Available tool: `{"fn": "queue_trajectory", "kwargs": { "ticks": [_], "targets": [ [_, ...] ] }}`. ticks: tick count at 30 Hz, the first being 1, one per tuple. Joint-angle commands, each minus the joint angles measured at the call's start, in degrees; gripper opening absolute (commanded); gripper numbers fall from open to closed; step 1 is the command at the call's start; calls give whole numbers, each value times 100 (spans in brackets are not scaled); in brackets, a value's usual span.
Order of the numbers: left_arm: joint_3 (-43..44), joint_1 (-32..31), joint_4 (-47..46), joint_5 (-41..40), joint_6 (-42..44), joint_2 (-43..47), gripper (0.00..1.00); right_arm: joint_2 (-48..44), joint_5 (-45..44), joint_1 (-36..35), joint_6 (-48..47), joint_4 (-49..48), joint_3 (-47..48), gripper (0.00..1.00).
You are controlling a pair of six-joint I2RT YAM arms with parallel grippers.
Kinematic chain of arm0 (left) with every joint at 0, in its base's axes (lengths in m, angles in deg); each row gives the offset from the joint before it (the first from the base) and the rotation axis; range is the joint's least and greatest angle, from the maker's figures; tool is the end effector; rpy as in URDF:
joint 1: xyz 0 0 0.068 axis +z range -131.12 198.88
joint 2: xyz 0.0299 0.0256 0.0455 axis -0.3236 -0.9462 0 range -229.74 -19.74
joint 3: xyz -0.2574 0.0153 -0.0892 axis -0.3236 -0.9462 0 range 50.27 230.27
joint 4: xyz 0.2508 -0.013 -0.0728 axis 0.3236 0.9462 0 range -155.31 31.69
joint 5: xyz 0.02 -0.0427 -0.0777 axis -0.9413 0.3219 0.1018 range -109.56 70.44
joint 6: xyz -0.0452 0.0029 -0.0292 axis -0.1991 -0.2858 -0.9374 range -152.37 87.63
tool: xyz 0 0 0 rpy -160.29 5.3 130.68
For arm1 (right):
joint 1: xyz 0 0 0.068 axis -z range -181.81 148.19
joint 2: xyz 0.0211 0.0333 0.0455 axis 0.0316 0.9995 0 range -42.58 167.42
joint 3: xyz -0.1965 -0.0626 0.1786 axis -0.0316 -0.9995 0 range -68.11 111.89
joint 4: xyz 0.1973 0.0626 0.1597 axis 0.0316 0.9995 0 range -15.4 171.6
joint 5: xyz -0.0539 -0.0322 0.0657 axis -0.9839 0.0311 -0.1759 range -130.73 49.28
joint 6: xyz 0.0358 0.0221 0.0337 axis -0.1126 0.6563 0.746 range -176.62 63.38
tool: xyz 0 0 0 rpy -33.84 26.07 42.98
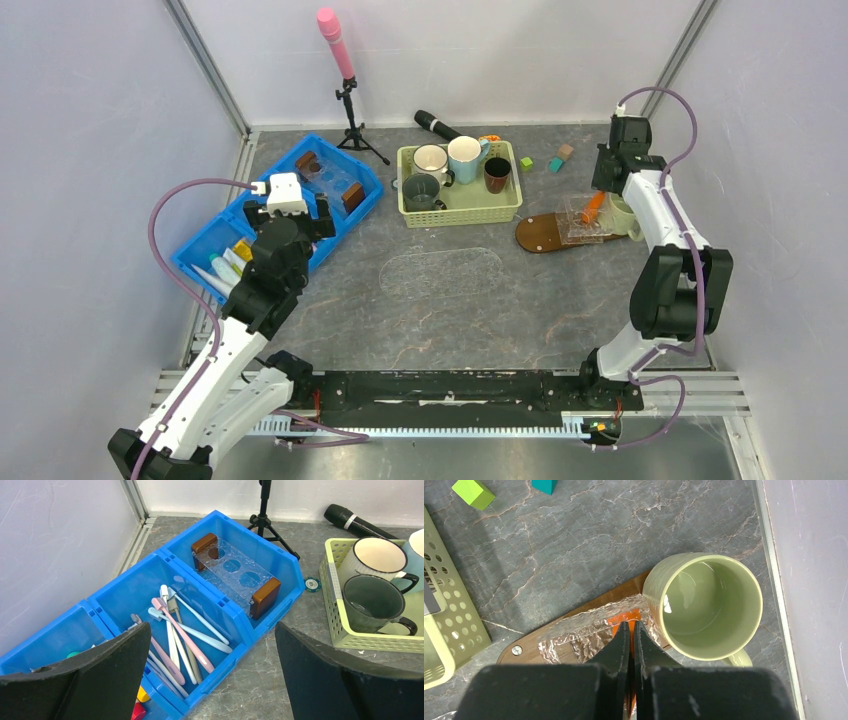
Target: Prepare toiletry sets of a toothbrush and toothpaste on the tray
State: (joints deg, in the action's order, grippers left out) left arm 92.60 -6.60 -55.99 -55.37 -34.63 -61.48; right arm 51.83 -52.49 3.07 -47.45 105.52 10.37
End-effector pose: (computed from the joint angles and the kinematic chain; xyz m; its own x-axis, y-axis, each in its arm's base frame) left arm 0.1615 -0.0539 0.3361 -0.1301 0.0266 -0.9911 -0.1784 0.9827 0.0498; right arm 0.3648 -0.0384 0.2878 -0.6822 0.2148 -0.6989 0.3352 0.9414 -0.0379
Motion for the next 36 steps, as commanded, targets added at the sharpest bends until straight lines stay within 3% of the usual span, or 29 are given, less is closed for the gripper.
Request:
{"fn": "queue_trajectory", "kwargs": {
  "ticks": [1, 5, 7, 12, 20, 29, 31, 36],
  "targets": [
    [-22, 25, -213, 13, -15, 15, 100, 108, -119, 21, 27, -190, 111, 7],
    [-23, 25, -212, 13, -11, 11, 100, 115, -29, 21, 32, -170, 157, 18],
    [-23, 25, -211, 14, -11, 9, 100, 94, -26, 21, 30, -144, 198, 32],
    [-23, 25, -211, 26, -11, 21, 100, -40, 14, 21, 29, -104, 269, 52],
    [-13, 25, -203, 61, -31, 24, 100, -480, 122, 21, -40, -82, 306, 77],
    [63, 25, -114, 277, -226, -173, 100, -1573, 706, -48, -22, -451, -143, 90],
    [175, 21, 0, 358, -399, -335, 100, -1898, 912, -96, 57, -684, -465, 98],
    [510, 81, 331, 452, -925, -858, 100, -2650, 1578, -303, 290, -1352, -1314, 98]
  ]
}}
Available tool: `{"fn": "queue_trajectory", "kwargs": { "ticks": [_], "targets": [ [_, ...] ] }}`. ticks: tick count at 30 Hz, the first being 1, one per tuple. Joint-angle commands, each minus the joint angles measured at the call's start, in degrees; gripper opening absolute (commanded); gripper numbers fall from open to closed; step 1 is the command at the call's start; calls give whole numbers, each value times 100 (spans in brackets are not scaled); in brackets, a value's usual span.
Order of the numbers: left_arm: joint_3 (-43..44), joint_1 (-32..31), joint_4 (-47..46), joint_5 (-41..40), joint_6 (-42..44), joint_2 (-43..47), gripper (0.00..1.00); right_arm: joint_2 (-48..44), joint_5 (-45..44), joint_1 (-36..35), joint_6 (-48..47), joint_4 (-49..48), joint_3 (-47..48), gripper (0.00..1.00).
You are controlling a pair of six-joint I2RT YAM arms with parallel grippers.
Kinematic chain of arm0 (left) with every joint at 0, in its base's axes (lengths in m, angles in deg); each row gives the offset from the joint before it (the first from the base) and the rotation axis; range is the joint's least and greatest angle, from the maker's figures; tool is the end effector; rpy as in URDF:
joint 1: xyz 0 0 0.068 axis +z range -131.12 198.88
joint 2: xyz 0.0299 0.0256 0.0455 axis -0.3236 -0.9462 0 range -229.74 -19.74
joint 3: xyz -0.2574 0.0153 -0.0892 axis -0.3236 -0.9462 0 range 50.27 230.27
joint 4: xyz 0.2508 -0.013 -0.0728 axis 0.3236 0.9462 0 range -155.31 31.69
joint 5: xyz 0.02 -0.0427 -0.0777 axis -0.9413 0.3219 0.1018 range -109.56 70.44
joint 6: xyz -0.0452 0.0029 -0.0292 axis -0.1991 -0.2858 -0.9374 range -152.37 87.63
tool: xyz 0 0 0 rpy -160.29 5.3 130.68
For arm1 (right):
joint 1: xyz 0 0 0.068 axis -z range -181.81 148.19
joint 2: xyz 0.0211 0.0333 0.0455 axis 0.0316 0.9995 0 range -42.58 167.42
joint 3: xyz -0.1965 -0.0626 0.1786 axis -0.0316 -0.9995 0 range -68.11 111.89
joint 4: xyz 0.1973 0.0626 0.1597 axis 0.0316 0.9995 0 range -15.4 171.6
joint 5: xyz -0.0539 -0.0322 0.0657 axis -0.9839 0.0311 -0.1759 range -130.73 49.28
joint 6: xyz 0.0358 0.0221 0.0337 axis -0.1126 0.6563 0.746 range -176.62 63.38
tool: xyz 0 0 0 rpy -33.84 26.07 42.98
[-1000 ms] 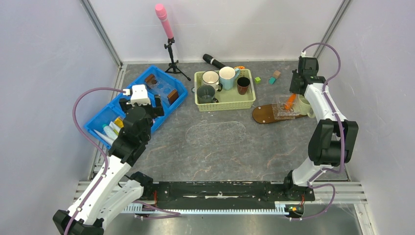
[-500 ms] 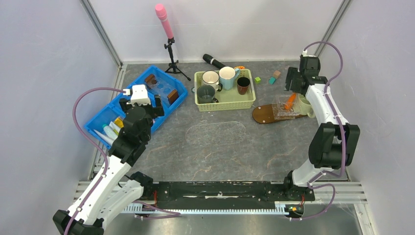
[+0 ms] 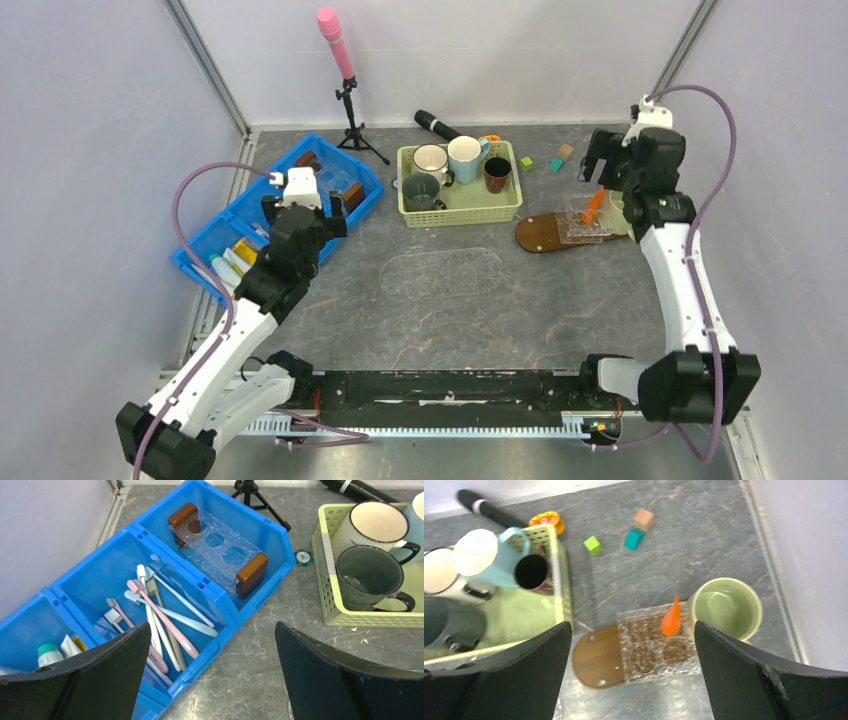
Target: Prepare toiletry sets of a toothbrush and toothpaste on the tray
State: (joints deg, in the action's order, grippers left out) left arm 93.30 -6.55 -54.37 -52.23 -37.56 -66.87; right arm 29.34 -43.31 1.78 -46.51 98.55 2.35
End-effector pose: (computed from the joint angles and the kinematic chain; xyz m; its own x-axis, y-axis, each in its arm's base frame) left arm 0.1792 -0.0640 0.3223 -0.2235 0.0220 -0.9744 -0.1300 0.9901 0.0521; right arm 0.2828 -0.0193 0.3712 -0.4034 0.2010 -0.8927 0.1768 0.9743 0.1394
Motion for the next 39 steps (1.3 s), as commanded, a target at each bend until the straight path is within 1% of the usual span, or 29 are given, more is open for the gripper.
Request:
{"fn": "queue_trajectory", "kwargs": {
  "ticks": [1, 2, 6, 10, 15, 17, 20, 21, 26, 34, 37, 39],
  "targets": [
    [518, 110, 277, 108, -733, -453, 100, -524, 752, -265, 210, -760, -646, 98],
    [623, 144, 396, 54, -827, -548, 100, -636, 812, -328, 209, -857, -755, 98],
    [968, 414, 851, -212, -1199, -875, 100, -957, 743, -1002, 88, -1060, -983, 98],
    [1098, 994, 1308, -115, -1675, -998, 100, -1149, 612, -1518, -16, -1173, -1111, 98],
    [1035, 1922, 1884, -92, -2392, -1017, 100, -1326, 492, -1858, -173, -1277, -1207, 98],
    [993, 2261, 2050, -178, -2636, -1016, 100, -1395, 433, -1944, -252, -1278, -1225, 98],
    [962, 2532, 2191, -337, -2834, -1070, 100, -1483, 309, -2027, -326, -1226, -1212, 98],
    [995, 2780, 2274, -354, -2890, -1111, 100, -1519, 295, -2037, -340, -1209, -1206, 98],
    [1077, 3280, 2484, -292, -3072, -1509, 100, -1630, 294, -2051, -326, -1093, -1144, 98],
    [772, 3713, 2354, -161, -3382, -2233, 99, -1718, 294, -2056, -328, -634, -880, 98],
    [710, 3801, 2278, -60, -3400, -2449, 97, -1707, 294, -2055, -321, -470, -805, 98],
    [707, 3851, 2269, -29, -3412, -2596, 93, -1749, 294, -2056, -295, -454, -823, 98]
  ]
}}
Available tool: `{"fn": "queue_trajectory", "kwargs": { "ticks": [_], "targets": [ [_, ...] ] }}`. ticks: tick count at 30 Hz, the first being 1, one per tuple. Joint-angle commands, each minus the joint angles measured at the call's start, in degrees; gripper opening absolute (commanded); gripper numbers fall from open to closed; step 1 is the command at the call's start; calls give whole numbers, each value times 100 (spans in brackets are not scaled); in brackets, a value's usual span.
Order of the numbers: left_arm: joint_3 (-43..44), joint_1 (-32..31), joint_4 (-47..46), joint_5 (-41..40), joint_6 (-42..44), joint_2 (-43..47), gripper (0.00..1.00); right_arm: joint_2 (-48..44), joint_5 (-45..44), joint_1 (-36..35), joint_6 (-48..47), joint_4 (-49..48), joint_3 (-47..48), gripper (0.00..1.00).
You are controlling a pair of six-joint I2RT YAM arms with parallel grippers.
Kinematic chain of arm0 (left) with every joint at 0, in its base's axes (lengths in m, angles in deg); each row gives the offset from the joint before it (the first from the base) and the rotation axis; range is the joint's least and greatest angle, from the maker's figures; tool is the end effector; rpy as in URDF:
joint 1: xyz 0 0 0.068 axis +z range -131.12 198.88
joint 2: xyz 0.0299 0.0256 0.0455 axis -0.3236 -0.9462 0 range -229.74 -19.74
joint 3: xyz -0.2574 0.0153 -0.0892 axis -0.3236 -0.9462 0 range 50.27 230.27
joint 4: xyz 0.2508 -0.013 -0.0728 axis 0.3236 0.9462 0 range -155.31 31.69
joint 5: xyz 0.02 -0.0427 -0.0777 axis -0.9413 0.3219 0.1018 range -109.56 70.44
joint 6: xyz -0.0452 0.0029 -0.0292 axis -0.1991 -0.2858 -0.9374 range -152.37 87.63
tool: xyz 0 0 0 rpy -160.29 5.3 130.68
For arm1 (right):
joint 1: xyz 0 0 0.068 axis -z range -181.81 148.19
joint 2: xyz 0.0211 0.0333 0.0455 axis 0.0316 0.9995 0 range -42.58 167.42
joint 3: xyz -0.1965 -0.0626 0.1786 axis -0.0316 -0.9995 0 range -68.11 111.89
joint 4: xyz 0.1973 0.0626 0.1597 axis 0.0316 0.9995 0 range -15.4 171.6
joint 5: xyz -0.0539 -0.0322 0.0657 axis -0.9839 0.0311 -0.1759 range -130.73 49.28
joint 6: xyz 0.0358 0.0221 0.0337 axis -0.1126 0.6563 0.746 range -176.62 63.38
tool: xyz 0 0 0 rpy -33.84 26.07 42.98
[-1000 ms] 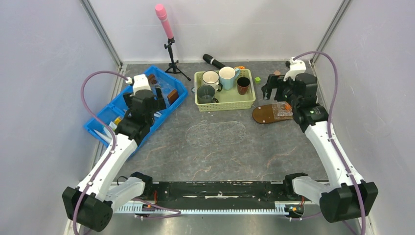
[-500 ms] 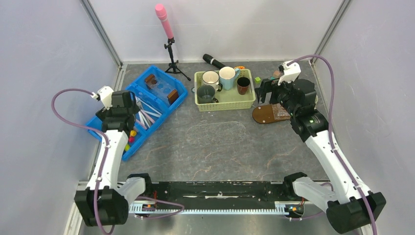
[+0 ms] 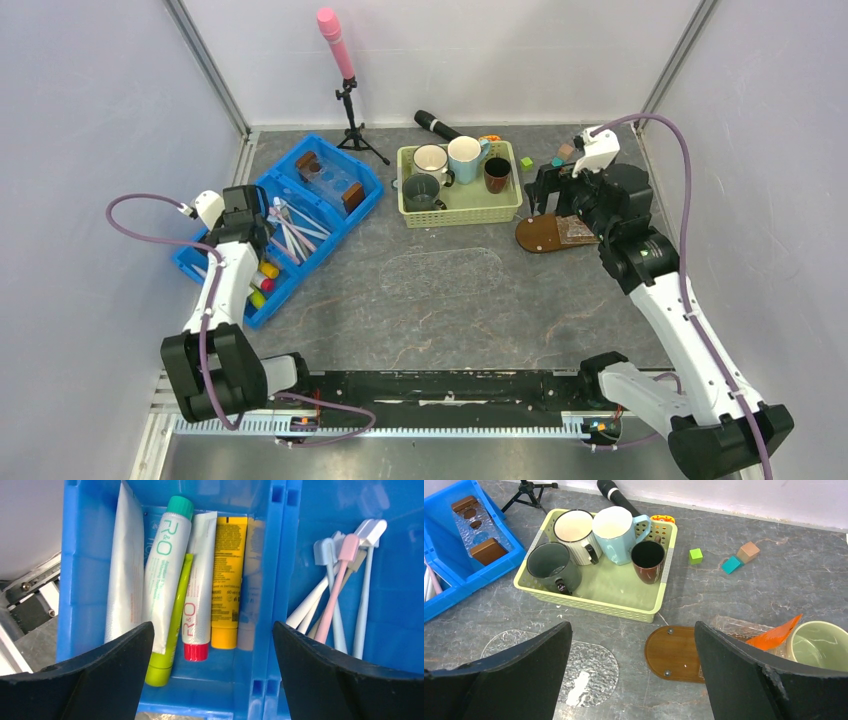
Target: Prepare toiletry sets of a toothbrush and toothpaste on the tray
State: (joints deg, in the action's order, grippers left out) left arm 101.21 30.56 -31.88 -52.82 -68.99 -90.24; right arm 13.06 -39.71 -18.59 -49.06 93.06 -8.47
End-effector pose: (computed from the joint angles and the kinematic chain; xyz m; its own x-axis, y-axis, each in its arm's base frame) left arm 0.2362 0.0687 0.2541 -0.3339 -0.5784 -0.7443 -0.8618 0.5072 -0.0076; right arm 0.2079 0.0634 0.3810 -0.2771 0.0538 -0.9593 -0.2709 0.9535 0.1317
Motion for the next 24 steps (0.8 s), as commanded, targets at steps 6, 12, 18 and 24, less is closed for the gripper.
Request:
{"fn": "queue_trajectory", "kwargs": {
  "ticks": [6, 12, 18, 24],
  "targets": [
    [-20, 172, 257, -225, -256, -385, 87, -142, -194, -19, -23, 123, 248, 98],
    [-128, 168, 205, -386, -101, 600, 84, -128, -257, -19, -114, 178, 308, 98],
    [-62, 167, 331, -595, -55, 713, 84, -122, -293, -19, -170, 179, 324, 98],
    [-256, 227, 470, -535, -339, 137, 83, -194, -364, -19, -295, 184, 244, 98]
  ]
}}
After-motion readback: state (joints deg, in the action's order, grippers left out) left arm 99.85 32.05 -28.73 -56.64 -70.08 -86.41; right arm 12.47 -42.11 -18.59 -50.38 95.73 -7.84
